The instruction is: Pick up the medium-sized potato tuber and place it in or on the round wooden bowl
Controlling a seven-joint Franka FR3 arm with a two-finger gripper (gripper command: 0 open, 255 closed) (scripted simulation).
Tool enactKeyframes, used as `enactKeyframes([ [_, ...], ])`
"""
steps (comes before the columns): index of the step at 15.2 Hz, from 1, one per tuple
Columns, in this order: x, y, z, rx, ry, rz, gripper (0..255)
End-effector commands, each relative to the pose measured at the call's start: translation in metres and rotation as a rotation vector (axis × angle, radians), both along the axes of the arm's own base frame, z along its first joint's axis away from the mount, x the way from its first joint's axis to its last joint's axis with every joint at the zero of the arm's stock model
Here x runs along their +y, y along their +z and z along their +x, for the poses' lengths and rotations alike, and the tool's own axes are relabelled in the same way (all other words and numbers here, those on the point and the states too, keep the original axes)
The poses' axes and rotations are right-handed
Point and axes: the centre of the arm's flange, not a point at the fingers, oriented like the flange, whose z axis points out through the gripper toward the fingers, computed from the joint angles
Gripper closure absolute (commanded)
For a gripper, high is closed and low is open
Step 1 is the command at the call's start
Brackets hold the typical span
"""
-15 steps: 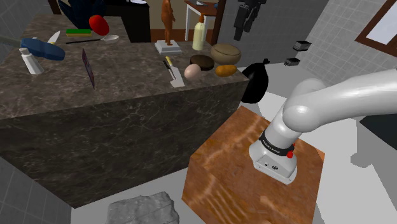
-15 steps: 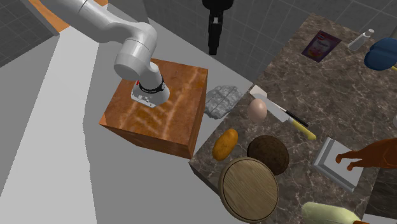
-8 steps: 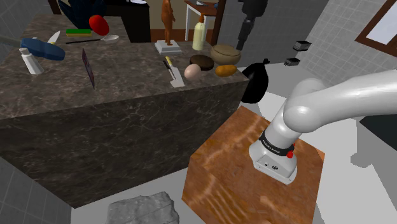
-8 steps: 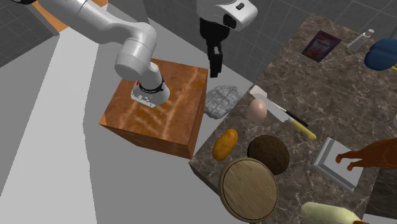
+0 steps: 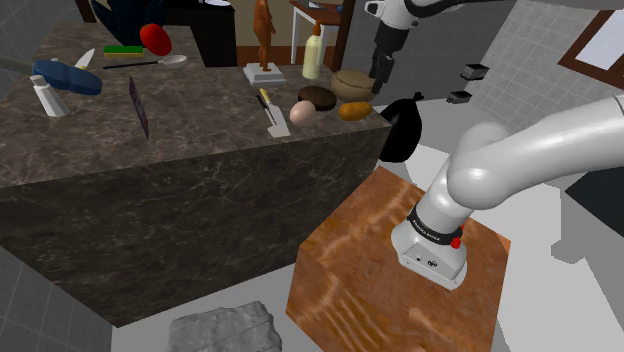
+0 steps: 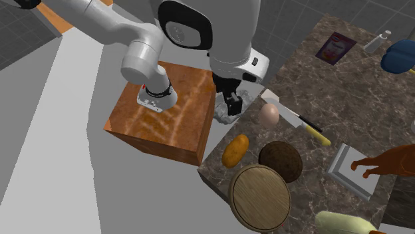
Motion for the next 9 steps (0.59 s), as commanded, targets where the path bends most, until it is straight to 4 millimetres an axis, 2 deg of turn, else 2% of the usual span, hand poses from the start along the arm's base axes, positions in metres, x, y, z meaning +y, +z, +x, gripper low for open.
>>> enactKeyframes([
  [1, -0.016, -0.019, 0.009, -0.002, 0.081, 0.003, 0],
  [9, -0.075, -0.093, 0.063, -0.001, 0.383, 0.021, 0],
])
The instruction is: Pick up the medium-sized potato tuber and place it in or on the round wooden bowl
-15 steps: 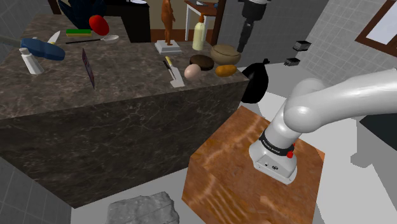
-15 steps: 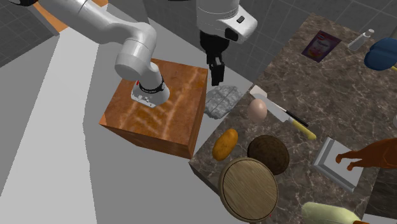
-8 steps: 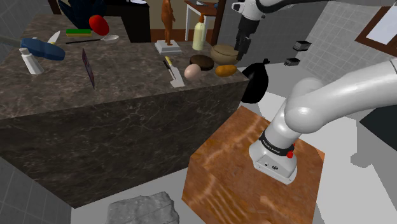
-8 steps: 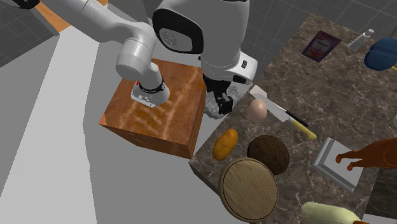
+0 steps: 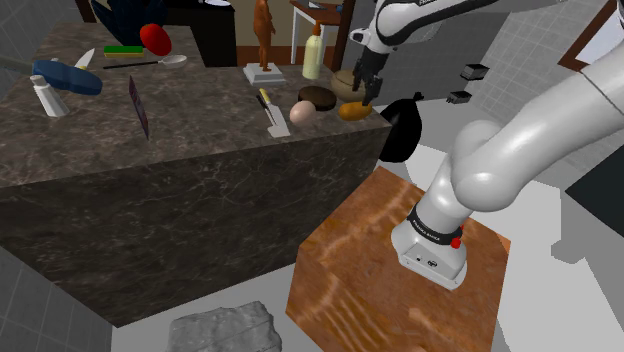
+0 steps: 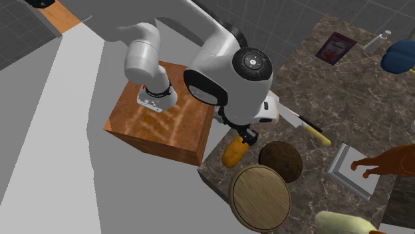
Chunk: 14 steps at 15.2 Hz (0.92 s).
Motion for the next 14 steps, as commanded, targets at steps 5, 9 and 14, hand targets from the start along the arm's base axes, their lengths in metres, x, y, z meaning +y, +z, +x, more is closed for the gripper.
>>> enactKeyframes([
  [5, -0.025, -0.042, 0.032, -0.002, 0.161, 0.006, 0],
  [9, -0.025, -0.064, 0.034, -0.002, 0.161, 0.006, 0],
  [14, -0.024, -0.077, 0.035, -0.002, 0.161, 0.006, 0],
])
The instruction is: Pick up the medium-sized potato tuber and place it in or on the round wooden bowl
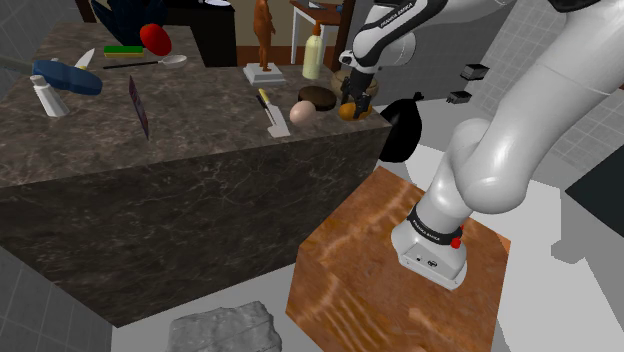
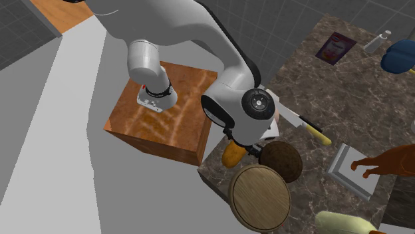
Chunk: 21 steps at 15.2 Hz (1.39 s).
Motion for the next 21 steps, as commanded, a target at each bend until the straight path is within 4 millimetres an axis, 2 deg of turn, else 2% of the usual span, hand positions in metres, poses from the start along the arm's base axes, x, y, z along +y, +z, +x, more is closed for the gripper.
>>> enactKeyframes([
  [1, 0.0, -0.001, 0.0, 0.0, 0.0, 0.0, 0],
  [5, 0.0, -0.001, 0.0, 0.0, 0.0, 0.0, 0],
  [6, 0.0, -0.001, 0.0, 0.0, 0.0, 0.0, 255],
  [15, 0.0, -0.001, 0.0, 0.0, 0.0, 0.0, 255],
  [21, 0.0, 0.031, 0.0, 0.0, 0.0, 0.0, 255],
])
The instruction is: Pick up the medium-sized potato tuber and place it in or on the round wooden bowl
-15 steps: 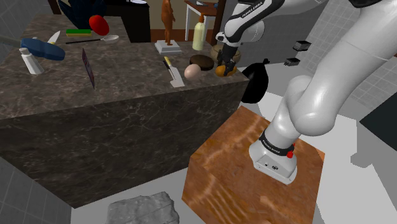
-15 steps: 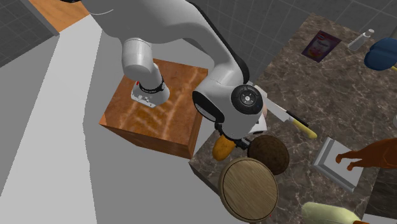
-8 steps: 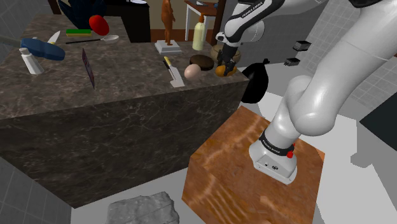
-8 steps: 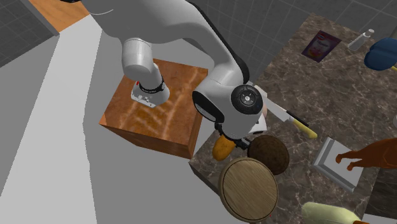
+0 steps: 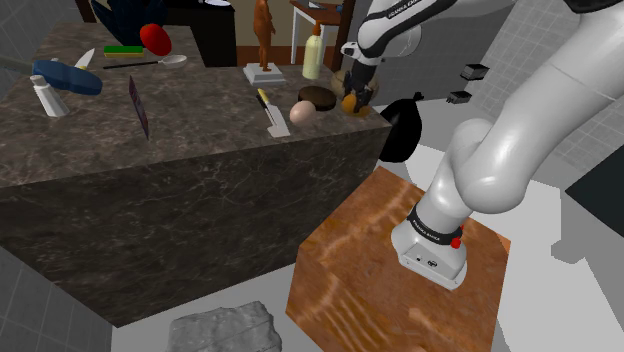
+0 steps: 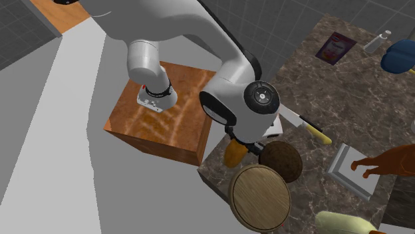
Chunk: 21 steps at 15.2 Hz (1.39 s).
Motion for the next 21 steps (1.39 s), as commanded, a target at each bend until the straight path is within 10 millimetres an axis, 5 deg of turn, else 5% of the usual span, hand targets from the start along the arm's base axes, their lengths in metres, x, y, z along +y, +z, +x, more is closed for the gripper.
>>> enactKeyframes([
  [1, 0.0, 0.011, 0.0, 0.0, 0.0, 0.0, 255],
  [21, 0.0, 0.116, 0.0, 0.0, 0.0, 0.0, 255],
])
